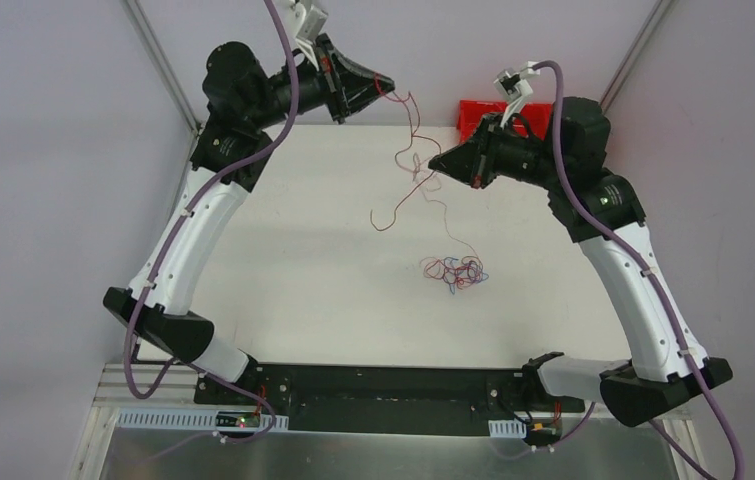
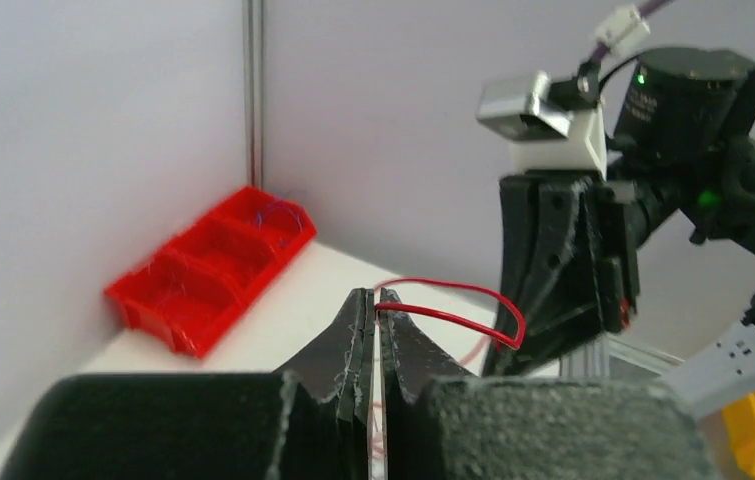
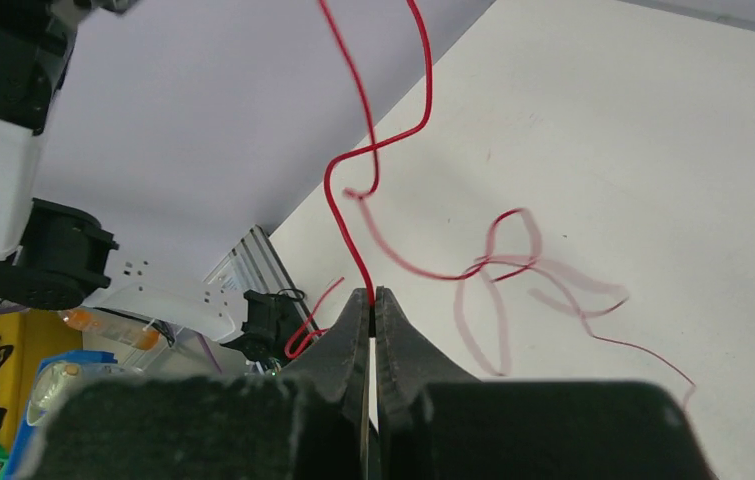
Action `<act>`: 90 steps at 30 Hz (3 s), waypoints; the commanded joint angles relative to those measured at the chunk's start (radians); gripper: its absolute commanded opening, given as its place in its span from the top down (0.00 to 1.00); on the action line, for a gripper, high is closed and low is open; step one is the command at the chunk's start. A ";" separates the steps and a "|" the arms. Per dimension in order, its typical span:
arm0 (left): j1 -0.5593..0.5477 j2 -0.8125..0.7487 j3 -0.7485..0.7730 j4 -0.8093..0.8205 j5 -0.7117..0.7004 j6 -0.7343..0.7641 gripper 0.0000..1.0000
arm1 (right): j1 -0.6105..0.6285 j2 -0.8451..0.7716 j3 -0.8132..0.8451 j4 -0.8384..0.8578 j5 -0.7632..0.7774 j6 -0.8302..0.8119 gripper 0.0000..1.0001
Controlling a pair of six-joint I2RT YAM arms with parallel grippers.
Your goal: Untangle the cables
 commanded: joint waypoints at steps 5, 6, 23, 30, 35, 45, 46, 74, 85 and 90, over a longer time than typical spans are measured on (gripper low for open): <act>0.011 -0.144 -0.316 -0.069 0.050 -0.196 1.00 | 0.020 0.010 -0.072 0.160 -0.016 -0.118 0.84; 0.011 -0.146 -0.332 -0.054 0.063 -0.221 1.00 | 0.029 0.010 -0.080 0.172 -0.020 -0.145 0.68; 0.011 -0.149 -0.329 0.019 0.053 -0.400 1.00 | 0.199 0.070 -0.095 0.244 0.142 -0.245 0.14; 0.012 -0.123 -0.319 0.065 0.055 -0.478 1.00 | 0.234 0.099 -0.107 0.307 0.156 -0.256 0.06; 0.019 -0.103 -0.317 0.096 0.013 -0.563 1.00 | 0.243 0.112 -0.132 0.378 0.242 -0.245 0.39; 0.113 -0.098 -0.363 0.073 -0.029 -0.579 0.73 | 0.240 0.072 -0.136 0.412 0.265 -0.218 1.00; 0.142 -0.110 -0.393 0.076 -0.030 -0.544 0.55 | 0.236 0.069 -0.115 0.401 0.268 -0.214 1.00; -0.156 -0.285 -1.050 0.260 -0.157 0.160 0.30 | 0.168 0.114 0.029 0.338 0.581 -0.052 1.00; -0.176 -0.023 -0.794 0.434 -0.272 0.156 0.25 | 0.168 0.110 0.034 0.311 0.624 0.059 1.00; -0.176 0.050 -0.707 0.461 -0.281 0.153 0.27 | 0.170 0.105 0.039 0.300 0.594 0.099 1.00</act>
